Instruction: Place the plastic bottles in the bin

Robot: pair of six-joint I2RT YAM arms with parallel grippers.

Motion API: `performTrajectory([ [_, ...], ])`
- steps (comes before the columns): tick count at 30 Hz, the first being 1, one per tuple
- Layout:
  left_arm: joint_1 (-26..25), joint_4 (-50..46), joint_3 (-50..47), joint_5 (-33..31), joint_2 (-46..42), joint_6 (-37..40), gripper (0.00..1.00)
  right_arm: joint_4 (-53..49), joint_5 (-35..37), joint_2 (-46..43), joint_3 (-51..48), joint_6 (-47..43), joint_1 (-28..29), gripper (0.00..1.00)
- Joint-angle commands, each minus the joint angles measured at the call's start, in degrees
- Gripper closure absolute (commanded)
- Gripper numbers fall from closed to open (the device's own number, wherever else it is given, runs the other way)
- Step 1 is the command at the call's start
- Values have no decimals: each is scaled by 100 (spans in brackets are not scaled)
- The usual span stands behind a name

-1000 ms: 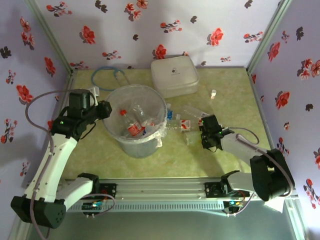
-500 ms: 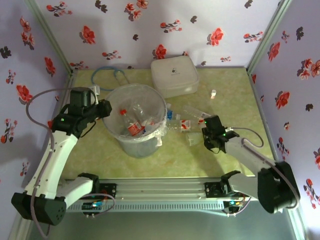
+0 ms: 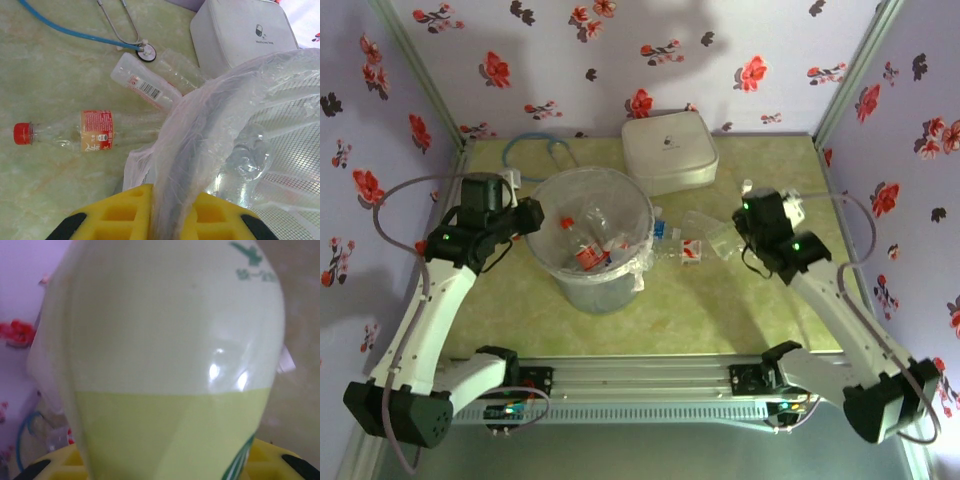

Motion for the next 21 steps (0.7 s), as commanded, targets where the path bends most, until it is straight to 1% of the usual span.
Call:
performTrajectory([
  [1,-5,180,-114,-233,141,111,100,-26,390,570,1304,-1853,434,96],
  [2,-11,191,-107,-225,141,127,100,-35,378,793,1683,-2181,577,100],
  [5,-11,159,-38,-229,165,185,100,132,288,1305,2481,-2772,1034,100],
  [9,-4,130,-25,-225,116,198,100,246,598,1746,3487,-3698,1654,100],
  [10,-8,130,-35,-225,106,198,100,399,453,1789,3587,-3864,1774,100],
  [11,-10,130,-51,-225,105,191,100,581,161,1835,3644,-3979,1861,100],
  [14,-11,185,-94,-171,114,125,100,894,-1086,2169,4002,-4113,2071,100],
  [15,-6,229,-113,-96,106,90,100,769,-1292,2381,4248,-4122,2168,100],
  [17,-11,332,-163,56,80,33,100,484,-1468,2768,4668,-4183,2388,100],
  [19,-15,417,-218,100,45,8,100,449,-1599,3071,4813,-4248,2628,100],
  [21,-15,411,-219,84,26,25,100,201,-1694,3410,5025,-4253,2801,100],
])
